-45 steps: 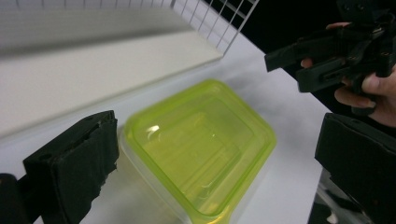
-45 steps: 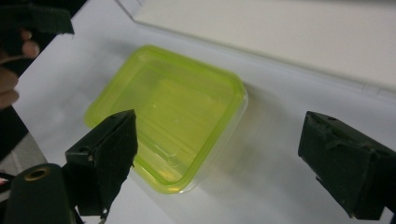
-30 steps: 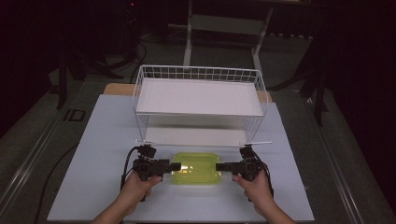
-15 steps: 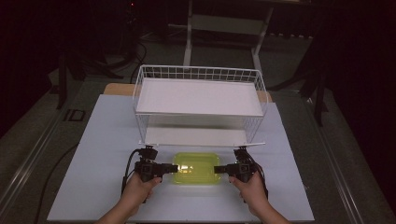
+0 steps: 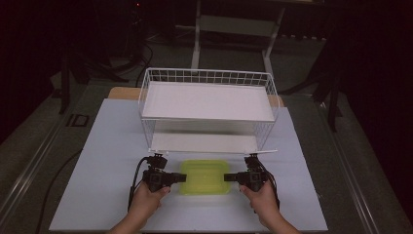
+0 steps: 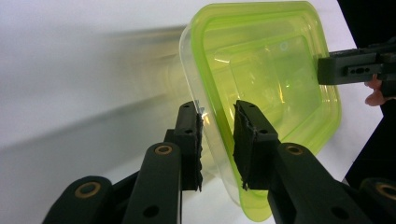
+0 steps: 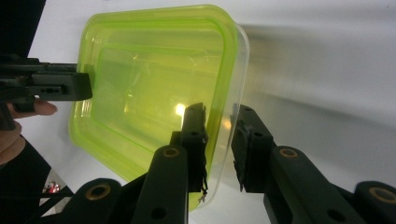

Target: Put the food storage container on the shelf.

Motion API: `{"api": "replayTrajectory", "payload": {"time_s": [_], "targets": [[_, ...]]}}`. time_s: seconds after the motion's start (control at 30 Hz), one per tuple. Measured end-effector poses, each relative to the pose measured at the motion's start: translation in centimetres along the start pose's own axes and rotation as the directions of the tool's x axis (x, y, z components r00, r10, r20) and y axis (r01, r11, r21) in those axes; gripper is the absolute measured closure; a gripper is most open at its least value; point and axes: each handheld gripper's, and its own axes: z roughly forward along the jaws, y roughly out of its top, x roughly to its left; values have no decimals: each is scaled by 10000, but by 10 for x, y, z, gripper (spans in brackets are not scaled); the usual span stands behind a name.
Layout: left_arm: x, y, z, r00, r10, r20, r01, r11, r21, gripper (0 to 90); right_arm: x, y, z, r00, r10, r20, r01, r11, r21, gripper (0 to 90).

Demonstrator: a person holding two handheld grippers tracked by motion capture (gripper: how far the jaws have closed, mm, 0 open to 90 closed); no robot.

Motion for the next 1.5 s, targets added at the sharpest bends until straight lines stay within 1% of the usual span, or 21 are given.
{"api": "replayTrajectory", "payload": {"time_s": [0.07,0.17,0.27,0.4,0.5,0.6,0.67,0.7,0.8,0.83,0.9,1.0,1.13,1.17,1.2,1.27,1.3,1.33,1.4,1.47,1.5], "targets": [[-2,-2,-1,9999,-112,15,112,9999,-48,750,1,-2,-1,10000,-21,-34,21,10000,-23,768],[-4,-5,-3,9992,-397,87,398,9991,-108,772,3,-4,-3,10000,-65,-4,65,9999,-126,781],[-8,-7,-5,9994,-356,38,357,9991,-226,794,4,-6,-6,9999,-108,5,108,9998,-194,791],[-10,-1,-10,9987,-422,267,437,9975,-563,801,6,-4,-11,9999,-144,-32,143,9990,-427,792],[-12,8,-15,9988,-238,417,281,9939,-1068,806,8,2,-17,9998,-181,-110,173,9974,-704,793],[-13,17,-16,9992,-15,397,69,9908,-1355,806,10,11,-23,9996,-257,-65,249,9942,-1045,793],[-15,22,-16,9993,134,342,-78,9872,-1593,806,11,16,-26,9993,-386,19,385,9915,-1239,793],[-15,25,-16,9994,111,331,-51,9844,-1759,806,12,19,-27,9985,-531,126,543,9890,-1376,793],[-16,32,-16,9994,253,244,-196,9776,-2093,806,12,29,-28,9978,-626,239,658,9826,-1735,792],[-15,35,-15,9992,344,188,-294,9752,-2194,805,11,32,-28,9977,-624,248,658,9810,-1823,792],[-11,39,-12,9992,368,158,-321,9725,-2305,805,10,38,-25,9973,-638,351,695,9774,-1994,791],[-5,44,-6,9991,421,82,-387,9680,-2479,805,8,44,-20,9972,-569,492,661,9750,-2123,791],[2,49,4,9989,467,34,-443,9647,-2594,805,1,50,-11,9972,-505,556,616,9735,-2204,790],[5,51,8,9992,389,49,-364,9662,-2553,805,0,51,-9,9971,-441,622,569,9734,-2218,790],[7,52,10,9995,324,30,-305,9649,-2609,805,-2,53,-6,9966,-433,701,580,9730,-2235,790],[9,53,13,9987,508,-62,-506,9623,-2674,804,-6,55,-2,9971,-329,683,477,9725,-2279,789],[12,54,15,9986,518,-73,-518,9602,-2745,804,-8,56,0,9972,-293,681,442,9724,-2289,789],[13,55,16,9987,511,-77,-512,9599,-2755,803,-10,57,3,9979,-225,607,361,9717,-2334,789],[18,57,18,9985,537,-103,-544,9582,-2810,803,-12,59,8,9978,-156,638,304,9704,-2394,789],[22,59,22,9985,534,-126,-548,9576,-2827,804,-13,60,12,9975,-183,688,349,9679,-2487,789],[24,59,23,9983,559,-148,-578,9561,-2873,803,-14,61,14,9973,-181,716,355,9678,-2492,789]]}}
